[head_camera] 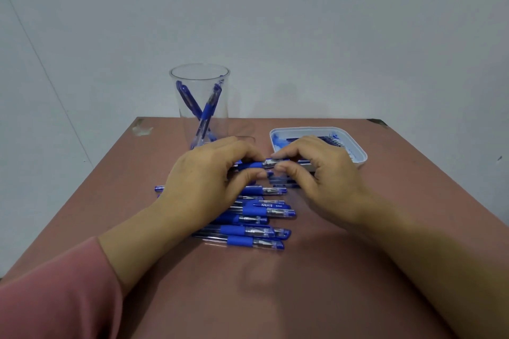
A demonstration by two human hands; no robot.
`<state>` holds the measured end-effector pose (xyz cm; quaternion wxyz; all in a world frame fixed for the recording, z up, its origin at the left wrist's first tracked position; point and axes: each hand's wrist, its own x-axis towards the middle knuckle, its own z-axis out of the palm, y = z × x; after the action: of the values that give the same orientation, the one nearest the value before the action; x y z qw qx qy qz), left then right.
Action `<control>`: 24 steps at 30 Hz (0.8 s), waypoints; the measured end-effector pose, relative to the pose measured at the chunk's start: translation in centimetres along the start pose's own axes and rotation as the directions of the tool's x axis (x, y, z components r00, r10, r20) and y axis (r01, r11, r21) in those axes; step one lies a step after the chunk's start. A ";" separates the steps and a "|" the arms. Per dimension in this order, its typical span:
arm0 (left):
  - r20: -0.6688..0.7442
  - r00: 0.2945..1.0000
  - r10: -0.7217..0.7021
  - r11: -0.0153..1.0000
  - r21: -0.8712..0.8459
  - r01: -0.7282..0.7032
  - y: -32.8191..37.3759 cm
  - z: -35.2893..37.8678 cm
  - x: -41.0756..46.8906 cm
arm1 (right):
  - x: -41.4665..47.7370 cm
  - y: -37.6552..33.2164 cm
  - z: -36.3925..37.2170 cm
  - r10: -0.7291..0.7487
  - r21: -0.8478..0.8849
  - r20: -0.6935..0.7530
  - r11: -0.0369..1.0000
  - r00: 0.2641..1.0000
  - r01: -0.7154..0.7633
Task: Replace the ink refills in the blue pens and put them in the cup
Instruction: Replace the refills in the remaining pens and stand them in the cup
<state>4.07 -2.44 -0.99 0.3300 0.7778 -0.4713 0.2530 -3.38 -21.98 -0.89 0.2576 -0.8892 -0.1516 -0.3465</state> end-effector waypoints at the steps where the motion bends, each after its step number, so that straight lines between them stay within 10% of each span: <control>1: -0.002 1.000 -0.010 1.000 -0.011 0.010 0.0 0.0 0.0 | 0.1 0.0 0.1 0.004 0.002 -0.001 1.000 1.000 -0.004; 13: 0.113 0.969 -0.219 0.962 -0.139 0.233 -0.5 -0.8 -0.2 | -0.1 0.9 -1.5 0.045 -0.045 0.004 0.998 0.999 -0.045; 24: 0.252 0.961 -0.113 0.993 0.007 0.115 -1.8 -1.7 -0.2 | -0.9 1.8 -5.0 0.228 -0.032 0.391 0.972 0.892 -0.234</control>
<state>5.50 -0.40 -0.53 0.2846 0.8282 -0.4648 0.1308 -5.95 -26.33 0.99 0.2683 -0.9501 -0.0960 -0.1271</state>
